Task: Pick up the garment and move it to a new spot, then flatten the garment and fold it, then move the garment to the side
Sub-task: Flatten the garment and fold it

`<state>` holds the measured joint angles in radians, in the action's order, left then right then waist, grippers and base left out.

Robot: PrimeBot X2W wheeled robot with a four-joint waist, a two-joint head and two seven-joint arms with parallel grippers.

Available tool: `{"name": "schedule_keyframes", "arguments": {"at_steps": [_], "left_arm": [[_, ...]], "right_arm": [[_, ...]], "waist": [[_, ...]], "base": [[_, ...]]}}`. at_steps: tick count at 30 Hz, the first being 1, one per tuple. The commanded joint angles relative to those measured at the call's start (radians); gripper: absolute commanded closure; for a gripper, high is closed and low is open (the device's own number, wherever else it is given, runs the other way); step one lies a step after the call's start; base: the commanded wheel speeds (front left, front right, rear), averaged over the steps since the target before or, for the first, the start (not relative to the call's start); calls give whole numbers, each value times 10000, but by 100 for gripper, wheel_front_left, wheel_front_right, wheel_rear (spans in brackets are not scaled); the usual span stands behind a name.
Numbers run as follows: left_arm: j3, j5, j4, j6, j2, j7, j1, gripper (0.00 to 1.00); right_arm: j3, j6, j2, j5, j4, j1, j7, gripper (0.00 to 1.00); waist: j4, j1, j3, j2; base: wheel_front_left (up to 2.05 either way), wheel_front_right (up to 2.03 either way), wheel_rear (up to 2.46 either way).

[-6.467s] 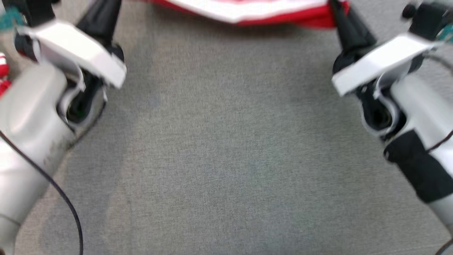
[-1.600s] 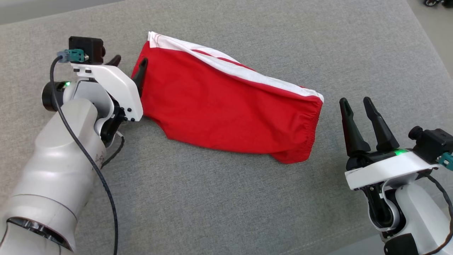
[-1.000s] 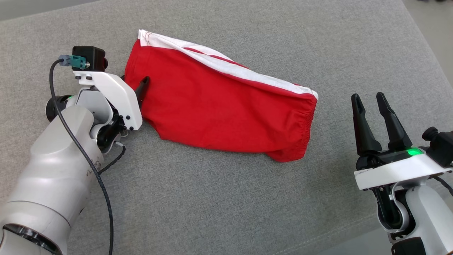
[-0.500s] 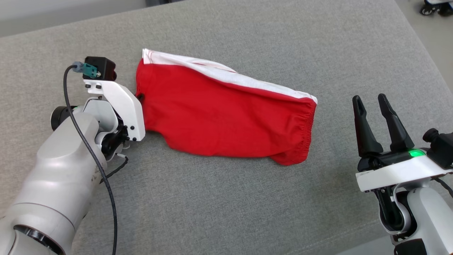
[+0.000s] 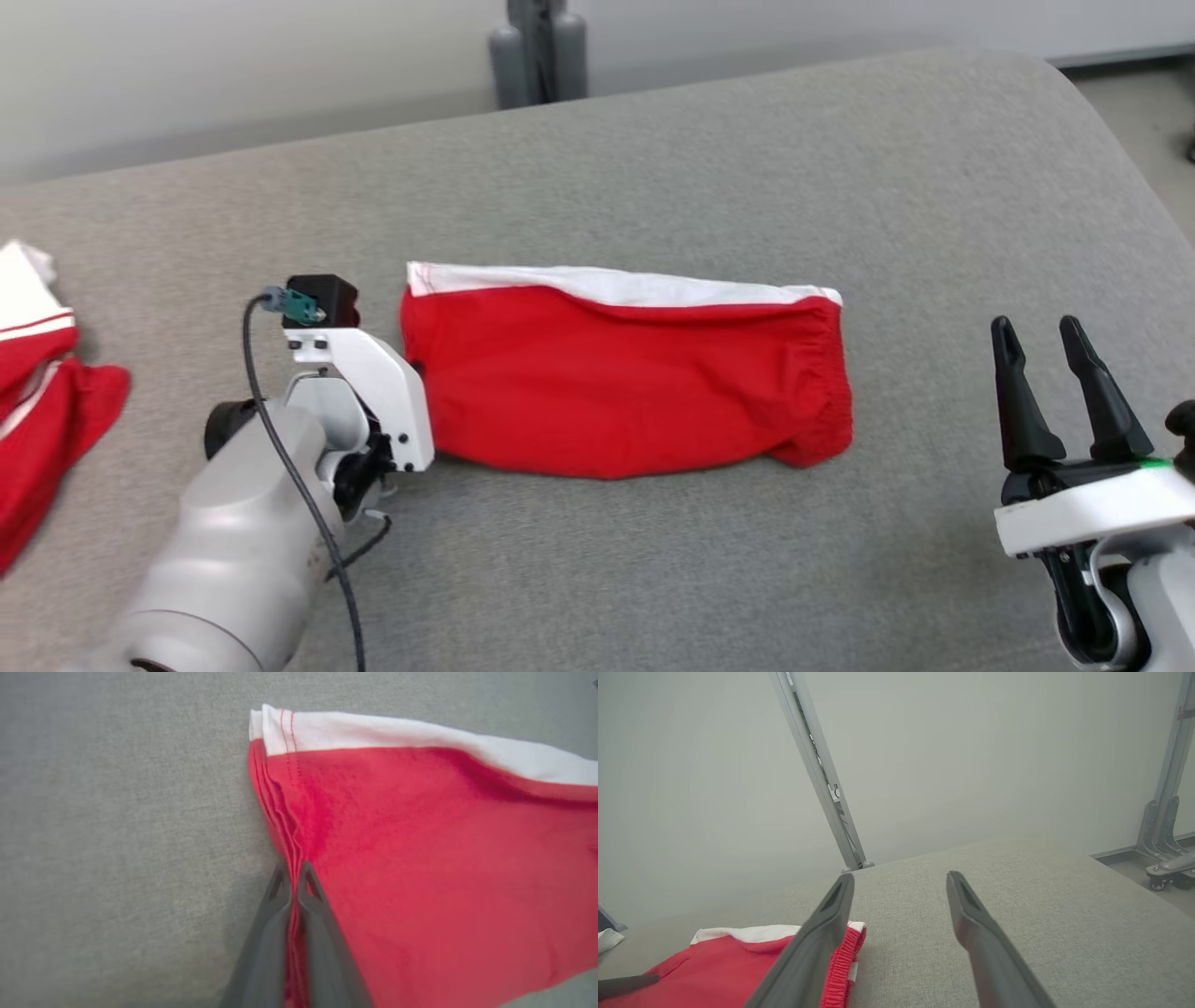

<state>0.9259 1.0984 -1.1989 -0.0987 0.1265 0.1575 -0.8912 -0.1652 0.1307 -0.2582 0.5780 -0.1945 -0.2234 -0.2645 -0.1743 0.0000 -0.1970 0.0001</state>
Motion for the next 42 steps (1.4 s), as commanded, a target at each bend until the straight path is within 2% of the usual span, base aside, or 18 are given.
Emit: {"name": "schedule_keyframes", "arguments": {"at_steps": [1, 7, 16, 21, 25, 33, 34, 36, 42], "left_arm": [[44, -42, 85, 52, -67, -142, 197, 100], [41, 23, 385, 163, -198, -547, 737, 100], [94, 105, 1088, 561, -111, -750, 1750, 100], [84, 192, 1840, 828, 121, -776, 2324, 100], [62, 218, 2648, 1165, 363, -714, 2670, 100], [19, 255, 4505, 2113, 1117, -461, 3319, 100], [35, 237, 4677, 2215, 1196, -432, 3391, 75], [23, 228, 5016, 2404, 1374, -384, 3504, 0], [9, 30, 5916, 2993, 1870, -488, 3758, 0]], "right_arm": [[119, 3, -111, -101, 0, 199, -8, 0], [196, 3, -228, -203, -126, 505, -6, 0], [261, 3, -318, -306, -281, 730, -1, 0], [192, 3, -385, -337, -299, 679, 54, 0], [242, 3, -446, -380, -296, 696, 146, 0], [180, 3, -478, -389, -298, 745, 251, 0], [166, 3, -473, -398, -309, 751, 244, 0], [133, 3, -457, -417, -309, 761, 261, 0], [85, 3, -474, -427, -313, 793, 311, 0]], "waist": [[619, 0, 533, -1], [1330, 0, 1016, -1], [1981, 0, 1246, -1], [2095, 0, 1278, -1], [2125, 0, 1263, -1], [2027, 0, 1311, -1], [2010, 0, 1322, -1], [1974, 0, 1330, -1], [1900, 0, 1337, -1]], "base": [[0, 0, 0], [0, 0, 0], [0, 0, 0], [0, 0, 0], [0, 0, 0], [0, 0, 0], [0, 0, 0], [0, 0, 0], [0, 0, 0]]}}
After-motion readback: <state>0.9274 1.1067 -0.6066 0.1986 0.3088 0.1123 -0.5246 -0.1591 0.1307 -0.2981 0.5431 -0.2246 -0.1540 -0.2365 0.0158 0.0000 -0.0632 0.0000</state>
